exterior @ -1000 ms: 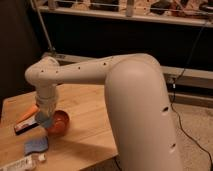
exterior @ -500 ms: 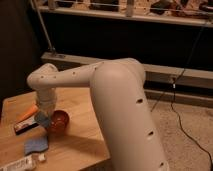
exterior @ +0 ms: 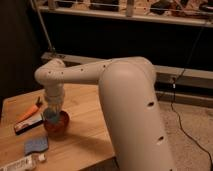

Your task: Place the ceramic cup in the ceramic bowl

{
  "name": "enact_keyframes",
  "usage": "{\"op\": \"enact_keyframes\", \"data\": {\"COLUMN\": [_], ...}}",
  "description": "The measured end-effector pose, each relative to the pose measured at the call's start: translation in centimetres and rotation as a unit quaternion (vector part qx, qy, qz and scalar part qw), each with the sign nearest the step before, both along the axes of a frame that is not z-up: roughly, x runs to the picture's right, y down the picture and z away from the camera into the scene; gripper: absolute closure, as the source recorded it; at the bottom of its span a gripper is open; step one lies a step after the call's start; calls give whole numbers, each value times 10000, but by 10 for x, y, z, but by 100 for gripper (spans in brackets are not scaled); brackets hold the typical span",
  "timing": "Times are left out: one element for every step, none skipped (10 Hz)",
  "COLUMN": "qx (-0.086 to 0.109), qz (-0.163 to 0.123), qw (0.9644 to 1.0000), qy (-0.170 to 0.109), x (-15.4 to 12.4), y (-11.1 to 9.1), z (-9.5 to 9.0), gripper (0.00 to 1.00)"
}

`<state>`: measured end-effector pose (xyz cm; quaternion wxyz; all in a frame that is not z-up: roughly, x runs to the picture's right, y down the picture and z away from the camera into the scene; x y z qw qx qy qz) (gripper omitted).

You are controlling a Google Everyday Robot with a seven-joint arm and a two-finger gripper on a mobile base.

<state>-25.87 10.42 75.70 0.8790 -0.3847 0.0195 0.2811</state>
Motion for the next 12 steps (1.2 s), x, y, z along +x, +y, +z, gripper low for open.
{"op": "enact_keyframes", "data": {"qx": [-81,-181,-279,-337,-382,-388,-404,-435,-503,-527,-535,-529], "qz": [-6,-26,-51,-54,-70,-76,-74,-59,-23,4,36,67], "qw": [10000,9998,9996,9994,9992,9992,9992,9990,9986,9985,9984,9983], "qy": [6,-10,-46,-50,-41,-22,12,72,137,169,206,239], "x": [4,4,1,1,1,1,2,3,5,5,4,4], "y": [6,15,24,31,37,39,42,45,49,52,54,54], "z": [0,0,0,2,6,9,12,17,21,23,26,28], "gripper": [100,100,100,100,100,100,100,97,86,77,66,56]}}
